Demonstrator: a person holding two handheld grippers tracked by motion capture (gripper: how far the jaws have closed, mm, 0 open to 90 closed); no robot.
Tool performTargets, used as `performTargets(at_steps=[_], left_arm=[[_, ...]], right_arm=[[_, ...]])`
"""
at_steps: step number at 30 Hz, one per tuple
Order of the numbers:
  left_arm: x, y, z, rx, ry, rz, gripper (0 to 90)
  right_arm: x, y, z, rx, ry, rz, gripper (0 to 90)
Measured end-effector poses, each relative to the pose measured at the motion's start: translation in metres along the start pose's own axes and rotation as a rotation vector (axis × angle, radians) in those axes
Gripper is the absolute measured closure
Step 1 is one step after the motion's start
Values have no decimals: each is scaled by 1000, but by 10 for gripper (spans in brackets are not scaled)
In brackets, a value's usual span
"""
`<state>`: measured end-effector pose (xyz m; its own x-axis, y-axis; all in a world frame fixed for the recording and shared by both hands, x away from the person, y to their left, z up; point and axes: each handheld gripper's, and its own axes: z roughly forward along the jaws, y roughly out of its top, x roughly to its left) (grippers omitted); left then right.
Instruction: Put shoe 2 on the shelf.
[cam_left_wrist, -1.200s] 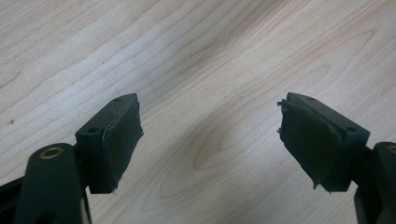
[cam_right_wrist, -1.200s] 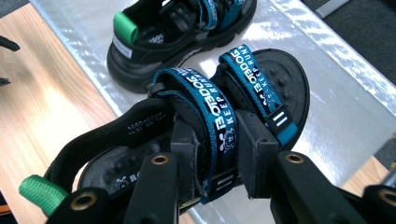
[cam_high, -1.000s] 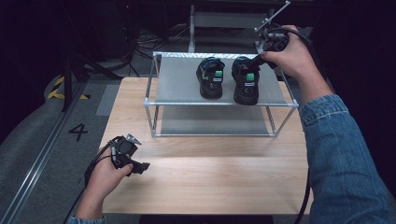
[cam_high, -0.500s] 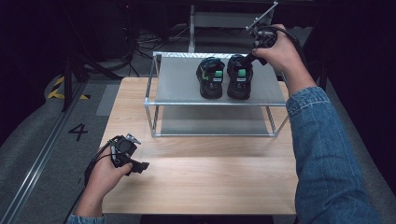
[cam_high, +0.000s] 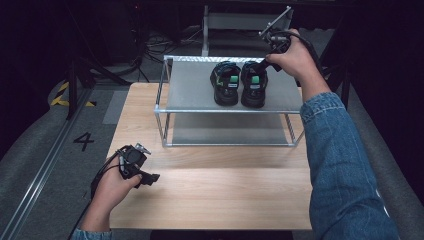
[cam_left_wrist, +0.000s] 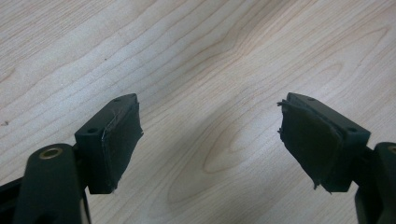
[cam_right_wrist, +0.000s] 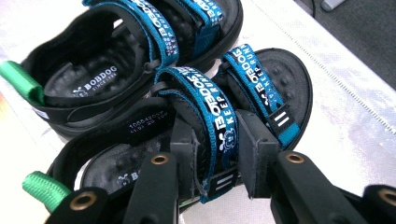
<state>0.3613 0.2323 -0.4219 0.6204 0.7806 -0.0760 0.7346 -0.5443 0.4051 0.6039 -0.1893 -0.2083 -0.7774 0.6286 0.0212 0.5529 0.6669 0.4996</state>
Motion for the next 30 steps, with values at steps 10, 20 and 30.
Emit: performTargets(at_steps=[10,20,30], left_arm=[[-1,0,3,12,-5,6,208],[-2,0,5,16,-10,11,206],[-3,1,5,19,-13,9,206]], right_arm=[[-3,1,6,-17,24,27,705],[-1,5,10,-34,33,25,704],[-1,-3,11,-93,39,24,583]])
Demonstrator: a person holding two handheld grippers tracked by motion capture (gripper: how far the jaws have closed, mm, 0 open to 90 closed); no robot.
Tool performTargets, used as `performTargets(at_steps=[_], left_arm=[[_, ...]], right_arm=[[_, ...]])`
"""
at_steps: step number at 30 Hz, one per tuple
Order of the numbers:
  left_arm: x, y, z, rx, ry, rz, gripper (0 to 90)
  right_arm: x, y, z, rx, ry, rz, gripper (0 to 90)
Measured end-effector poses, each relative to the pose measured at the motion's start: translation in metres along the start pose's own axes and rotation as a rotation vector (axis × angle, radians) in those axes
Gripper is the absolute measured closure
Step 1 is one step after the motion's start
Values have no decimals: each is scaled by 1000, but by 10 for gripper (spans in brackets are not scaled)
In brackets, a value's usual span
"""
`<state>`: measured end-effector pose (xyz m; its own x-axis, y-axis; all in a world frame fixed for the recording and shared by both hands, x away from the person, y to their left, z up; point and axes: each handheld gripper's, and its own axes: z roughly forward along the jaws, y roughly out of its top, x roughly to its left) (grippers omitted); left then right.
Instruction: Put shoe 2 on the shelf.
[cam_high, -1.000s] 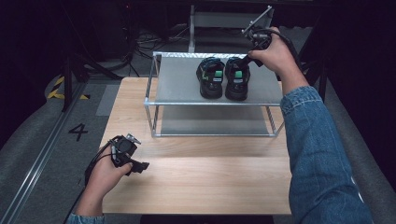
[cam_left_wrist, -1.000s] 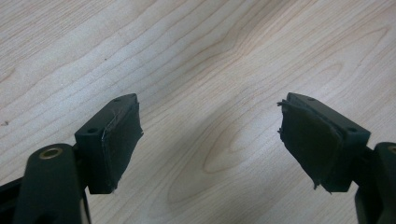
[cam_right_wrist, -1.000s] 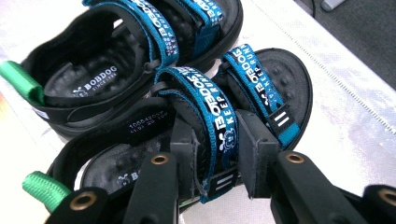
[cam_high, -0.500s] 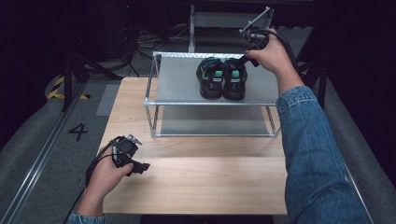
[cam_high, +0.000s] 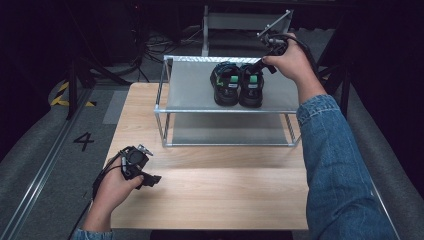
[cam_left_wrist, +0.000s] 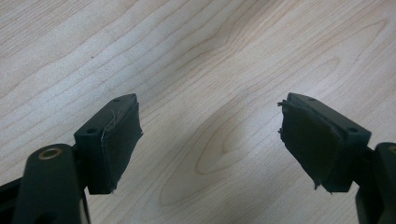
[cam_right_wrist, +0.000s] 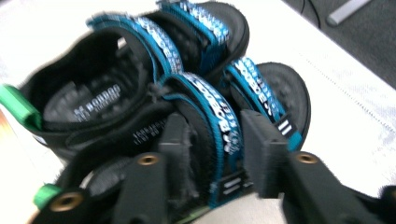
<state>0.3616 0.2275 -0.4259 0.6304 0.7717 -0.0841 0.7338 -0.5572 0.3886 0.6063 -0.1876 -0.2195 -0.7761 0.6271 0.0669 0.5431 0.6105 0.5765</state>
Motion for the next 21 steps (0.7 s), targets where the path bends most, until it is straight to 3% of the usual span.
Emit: performTargets(at_steps=[3,10,21], left_arm=[[-1,1,0,1,-2,2,207],[0,1,-1,-11,-22,-1,198],[2,7,-4,-18,-31,-9,191]], right_arm=[[1,-3,-4,-3,-19,-5,521],[8,-8,-23,-36,-27,-14,485],[29,-37,-73,-71,-57,6,459]])
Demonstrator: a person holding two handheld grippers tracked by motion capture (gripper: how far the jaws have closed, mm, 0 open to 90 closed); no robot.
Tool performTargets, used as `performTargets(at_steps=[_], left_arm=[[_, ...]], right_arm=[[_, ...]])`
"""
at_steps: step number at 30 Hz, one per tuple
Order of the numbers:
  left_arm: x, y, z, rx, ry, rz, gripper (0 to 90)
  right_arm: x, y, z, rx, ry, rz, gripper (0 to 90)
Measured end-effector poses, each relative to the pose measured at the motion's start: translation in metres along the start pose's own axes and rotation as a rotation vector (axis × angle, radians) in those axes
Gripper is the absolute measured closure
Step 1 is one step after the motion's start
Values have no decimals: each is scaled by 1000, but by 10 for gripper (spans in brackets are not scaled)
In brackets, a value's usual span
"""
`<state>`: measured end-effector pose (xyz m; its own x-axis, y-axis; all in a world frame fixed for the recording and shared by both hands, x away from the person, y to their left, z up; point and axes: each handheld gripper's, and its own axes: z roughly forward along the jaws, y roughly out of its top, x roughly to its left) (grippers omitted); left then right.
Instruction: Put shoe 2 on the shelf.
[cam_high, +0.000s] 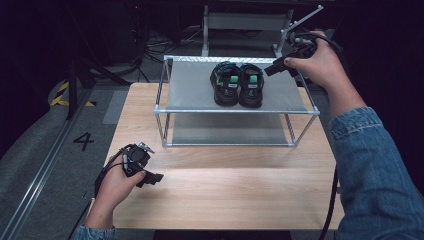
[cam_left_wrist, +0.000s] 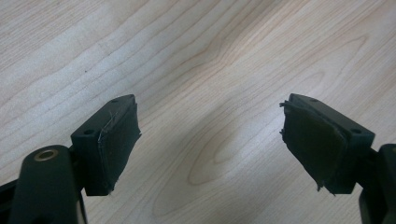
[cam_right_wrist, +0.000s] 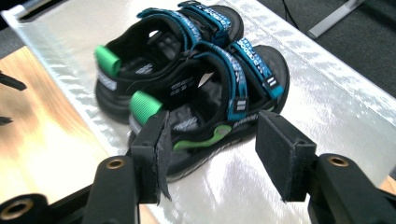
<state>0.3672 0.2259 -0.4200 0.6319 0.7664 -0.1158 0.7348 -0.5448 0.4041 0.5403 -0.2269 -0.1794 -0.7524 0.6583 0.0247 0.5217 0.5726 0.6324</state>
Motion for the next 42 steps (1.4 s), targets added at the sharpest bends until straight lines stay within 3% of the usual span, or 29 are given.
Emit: performTargets(at_steps=[12,16,21,32,42], left_arm=[[7,4,-8,-39,2,-27,195],[9,6,-12,-52,25,-42,195],[8,9,-11,-56,15,-41,193],[5,13,-11,-57,14,-30,191],[5,11,-10,-48,21,-29,188]], right_arm=[[26,-37,-35,-10,-23,-17,437],[34,-58,-43,-12,-32,-23,428],[44,-82,-50,-16,-37,-31,421],[56,-127,-54,-18,-32,-2,400],[57,-168,-35,15,-36,35,384]])
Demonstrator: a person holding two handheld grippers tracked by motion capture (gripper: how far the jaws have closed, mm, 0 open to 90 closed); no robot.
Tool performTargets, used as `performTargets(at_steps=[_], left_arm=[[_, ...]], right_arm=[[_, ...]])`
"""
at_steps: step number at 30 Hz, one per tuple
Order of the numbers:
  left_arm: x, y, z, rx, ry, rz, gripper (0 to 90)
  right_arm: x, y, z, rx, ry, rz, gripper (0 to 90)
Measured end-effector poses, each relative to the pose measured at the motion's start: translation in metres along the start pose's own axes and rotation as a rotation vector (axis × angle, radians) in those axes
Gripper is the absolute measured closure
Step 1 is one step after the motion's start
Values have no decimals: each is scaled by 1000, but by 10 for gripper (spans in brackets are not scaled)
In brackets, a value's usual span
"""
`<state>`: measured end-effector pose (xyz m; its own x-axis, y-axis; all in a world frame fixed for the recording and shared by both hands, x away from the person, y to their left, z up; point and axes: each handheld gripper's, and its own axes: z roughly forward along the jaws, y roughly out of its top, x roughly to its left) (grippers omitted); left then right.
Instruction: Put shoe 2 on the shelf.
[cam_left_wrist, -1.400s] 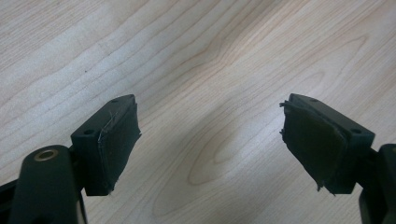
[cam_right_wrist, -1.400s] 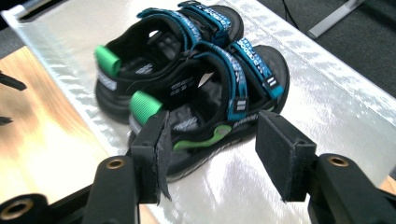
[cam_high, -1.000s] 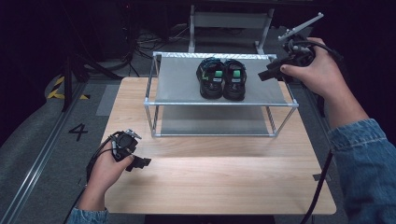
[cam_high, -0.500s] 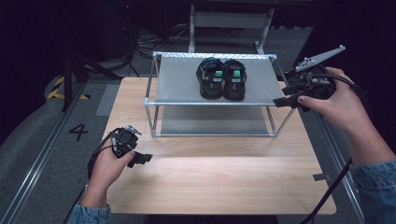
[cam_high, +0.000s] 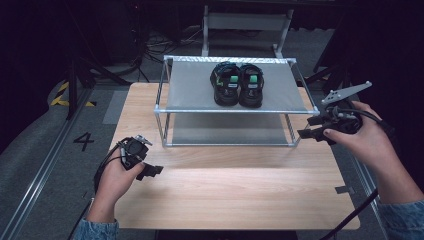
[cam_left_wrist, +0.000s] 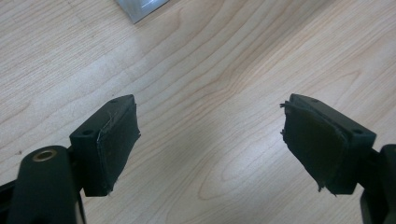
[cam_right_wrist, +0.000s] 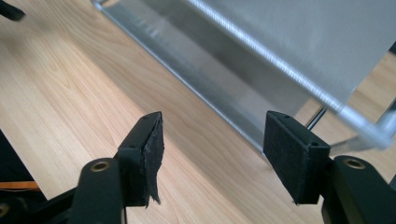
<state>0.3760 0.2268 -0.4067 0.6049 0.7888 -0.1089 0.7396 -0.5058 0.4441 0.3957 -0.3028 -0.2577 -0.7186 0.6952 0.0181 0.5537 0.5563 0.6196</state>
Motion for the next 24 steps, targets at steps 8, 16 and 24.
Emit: performTargets(at_steps=[8,16,24], left_arm=[[2,-2,4,19,29,2,188],[4,-3,6,30,37,-2,188],[4,-5,12,44,52,-2,192]], right_arm=[[-4,-36,25,30,6,46,370],[-7,-68,45,38,43,90,364],[-12,-98,66,45,43,95,348]])
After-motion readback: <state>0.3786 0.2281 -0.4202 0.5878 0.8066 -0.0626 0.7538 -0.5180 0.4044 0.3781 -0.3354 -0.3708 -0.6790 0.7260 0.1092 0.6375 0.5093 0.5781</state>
